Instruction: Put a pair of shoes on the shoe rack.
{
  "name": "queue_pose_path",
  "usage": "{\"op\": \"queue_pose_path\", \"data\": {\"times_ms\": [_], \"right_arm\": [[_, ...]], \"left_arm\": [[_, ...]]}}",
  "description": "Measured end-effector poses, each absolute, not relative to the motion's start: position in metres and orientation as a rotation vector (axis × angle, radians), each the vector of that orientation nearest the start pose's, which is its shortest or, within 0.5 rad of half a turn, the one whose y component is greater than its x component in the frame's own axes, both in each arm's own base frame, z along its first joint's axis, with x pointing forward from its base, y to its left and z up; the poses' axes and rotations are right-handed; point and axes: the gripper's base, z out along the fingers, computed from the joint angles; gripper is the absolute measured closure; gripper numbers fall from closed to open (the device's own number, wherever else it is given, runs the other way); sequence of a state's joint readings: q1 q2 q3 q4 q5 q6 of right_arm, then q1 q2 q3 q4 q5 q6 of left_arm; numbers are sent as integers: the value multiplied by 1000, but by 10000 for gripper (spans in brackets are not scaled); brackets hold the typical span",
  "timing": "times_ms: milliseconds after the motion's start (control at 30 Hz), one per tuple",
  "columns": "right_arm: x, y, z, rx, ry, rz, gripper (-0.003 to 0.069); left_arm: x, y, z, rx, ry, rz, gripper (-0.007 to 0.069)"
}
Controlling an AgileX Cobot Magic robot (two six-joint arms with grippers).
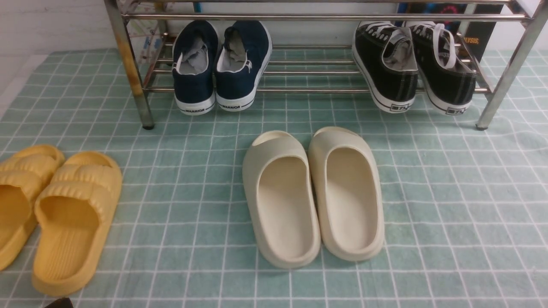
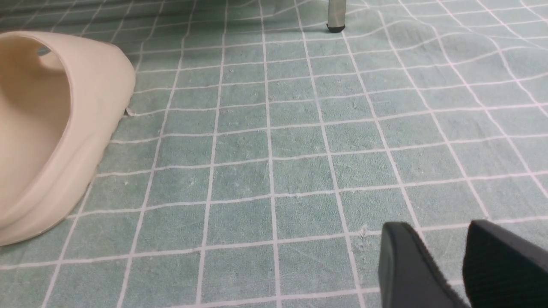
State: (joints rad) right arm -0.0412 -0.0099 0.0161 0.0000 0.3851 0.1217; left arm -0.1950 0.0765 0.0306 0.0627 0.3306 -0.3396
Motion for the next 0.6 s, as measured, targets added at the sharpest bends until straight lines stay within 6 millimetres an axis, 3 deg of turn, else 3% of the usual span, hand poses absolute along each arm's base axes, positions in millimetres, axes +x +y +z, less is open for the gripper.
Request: {"op": "queue_pose_path", "data": {"times_ms": [300,600], "right_arm": [[52,-2,174,153,1869,55,419],[52,-2,174,153,1869,55,419]], "left_arm": [[52,-10,170,2,1889,-257,638],[52,-8,169,-29,1888,-229,638]]}}
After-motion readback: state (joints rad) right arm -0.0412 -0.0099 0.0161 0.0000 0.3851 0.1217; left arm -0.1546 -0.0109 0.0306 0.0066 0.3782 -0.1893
